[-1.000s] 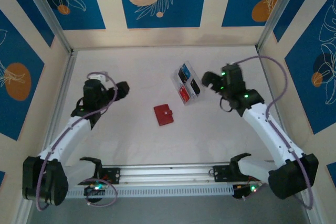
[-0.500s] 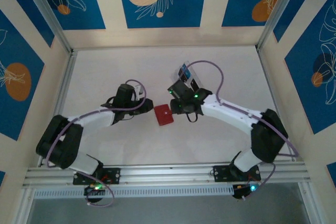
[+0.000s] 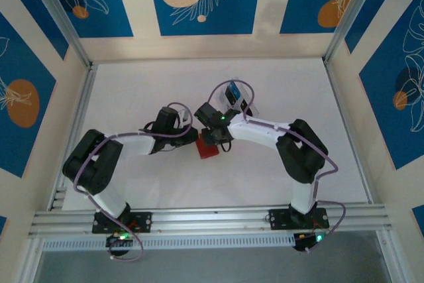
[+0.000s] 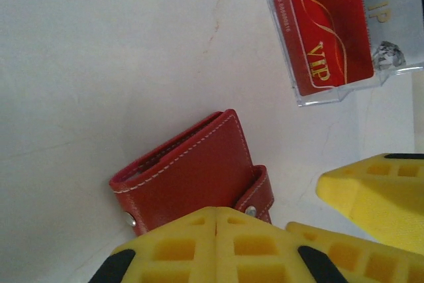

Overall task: Put the credit cards into the card holder
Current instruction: Open the button on the card holder.

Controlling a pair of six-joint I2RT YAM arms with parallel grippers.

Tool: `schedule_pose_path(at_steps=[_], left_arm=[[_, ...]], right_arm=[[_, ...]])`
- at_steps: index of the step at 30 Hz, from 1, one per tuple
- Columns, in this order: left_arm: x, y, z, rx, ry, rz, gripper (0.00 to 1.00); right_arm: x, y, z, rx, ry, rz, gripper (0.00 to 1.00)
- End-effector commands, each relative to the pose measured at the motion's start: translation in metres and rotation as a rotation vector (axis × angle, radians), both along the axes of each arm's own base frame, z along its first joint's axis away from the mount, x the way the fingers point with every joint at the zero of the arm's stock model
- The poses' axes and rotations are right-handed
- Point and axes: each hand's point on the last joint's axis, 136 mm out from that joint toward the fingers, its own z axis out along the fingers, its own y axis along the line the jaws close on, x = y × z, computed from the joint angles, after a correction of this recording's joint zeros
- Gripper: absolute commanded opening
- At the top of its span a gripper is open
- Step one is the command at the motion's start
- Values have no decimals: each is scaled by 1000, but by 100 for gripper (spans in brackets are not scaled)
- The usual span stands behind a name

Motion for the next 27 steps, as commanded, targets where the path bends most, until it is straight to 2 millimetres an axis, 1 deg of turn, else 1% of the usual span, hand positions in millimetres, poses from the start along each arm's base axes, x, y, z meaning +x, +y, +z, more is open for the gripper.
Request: schedule_pose_path(at_steps=[1,6,10,15,20,23,27], left_arm=[[-5,1,-19,23,24,2,4],[-11,8,-39,61,54,9,3],[-15,11,-50,80,69,9,2],[-17,14,-56,103,75,12,0],[-19,13,-59,111,77,9,0],[-19,13,-61,113,82,7,0],[-19,11,-62,111,83,5,0]], right_arm=[[2,10,-4,-14,4,39,49],[6,7,-19,-73,12,37,49],[6,4,-31,-121,15,43,49],[4,3,-39,-196,1,63,48],[1,4,-42,-258,-19,81,48],[-6,11,-42,-207,7,107,49],[-15,20,-48,-140,58,137,50]])
